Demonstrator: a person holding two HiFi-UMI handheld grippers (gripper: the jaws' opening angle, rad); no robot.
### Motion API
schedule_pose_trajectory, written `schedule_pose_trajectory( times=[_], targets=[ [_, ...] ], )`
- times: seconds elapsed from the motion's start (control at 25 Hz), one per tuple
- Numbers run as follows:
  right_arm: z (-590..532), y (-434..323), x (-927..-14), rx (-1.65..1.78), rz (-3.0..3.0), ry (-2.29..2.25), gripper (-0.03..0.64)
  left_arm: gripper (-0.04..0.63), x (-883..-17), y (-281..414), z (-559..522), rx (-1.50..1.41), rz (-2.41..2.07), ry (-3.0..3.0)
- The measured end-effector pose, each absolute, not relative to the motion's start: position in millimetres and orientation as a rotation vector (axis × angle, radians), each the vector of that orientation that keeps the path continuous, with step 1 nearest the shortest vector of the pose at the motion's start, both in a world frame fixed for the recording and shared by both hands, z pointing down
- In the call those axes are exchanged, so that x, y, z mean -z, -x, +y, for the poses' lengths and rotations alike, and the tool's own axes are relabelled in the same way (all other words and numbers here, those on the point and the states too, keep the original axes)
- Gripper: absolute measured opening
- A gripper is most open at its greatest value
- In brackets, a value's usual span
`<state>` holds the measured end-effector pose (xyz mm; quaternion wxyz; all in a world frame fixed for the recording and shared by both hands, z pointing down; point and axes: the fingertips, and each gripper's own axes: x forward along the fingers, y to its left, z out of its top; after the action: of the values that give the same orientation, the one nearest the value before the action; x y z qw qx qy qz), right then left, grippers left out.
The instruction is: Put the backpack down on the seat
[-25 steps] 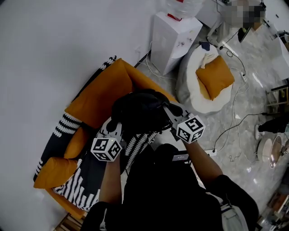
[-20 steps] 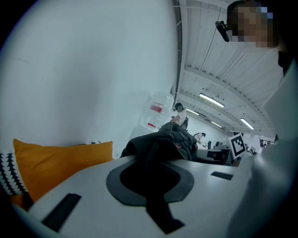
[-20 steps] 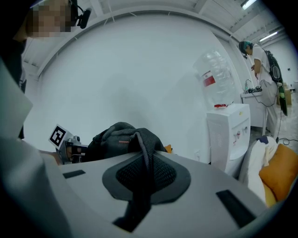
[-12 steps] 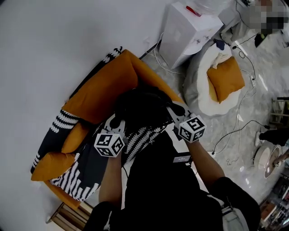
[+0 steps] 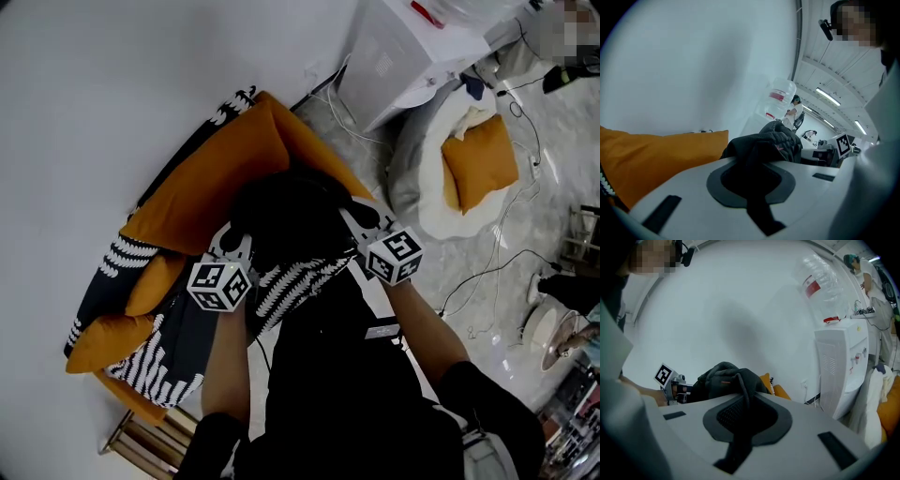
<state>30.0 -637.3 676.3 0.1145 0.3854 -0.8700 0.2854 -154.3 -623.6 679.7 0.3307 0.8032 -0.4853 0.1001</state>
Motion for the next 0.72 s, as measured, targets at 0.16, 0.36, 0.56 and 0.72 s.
schedule_pose_trajectory(
  times=[0.16,0.36,0.56,0.72],
  targets=[
    [-654,-29,-691,-0.846,-2.504,-1.147,0.046,0.032,-691,154,-636,-0.319,-1.263,-2.107],
    [-672,-28,-712,-0.845,-2.443,-1.135,0.048,0.034,-710,155,-647,-0.335,-1.305,-2.048],
    [-682,-32,-739,-0.877,-2.381,-1.143,0.048,0.037,-735,151,-658,-0.431,-1.291,-2.027],
    [-684,-33,-755,-0.885,-2.354,-1.126,0.051,0.041,-751,151,-660,-0.451,-1.276,-1.995]
  ],
)
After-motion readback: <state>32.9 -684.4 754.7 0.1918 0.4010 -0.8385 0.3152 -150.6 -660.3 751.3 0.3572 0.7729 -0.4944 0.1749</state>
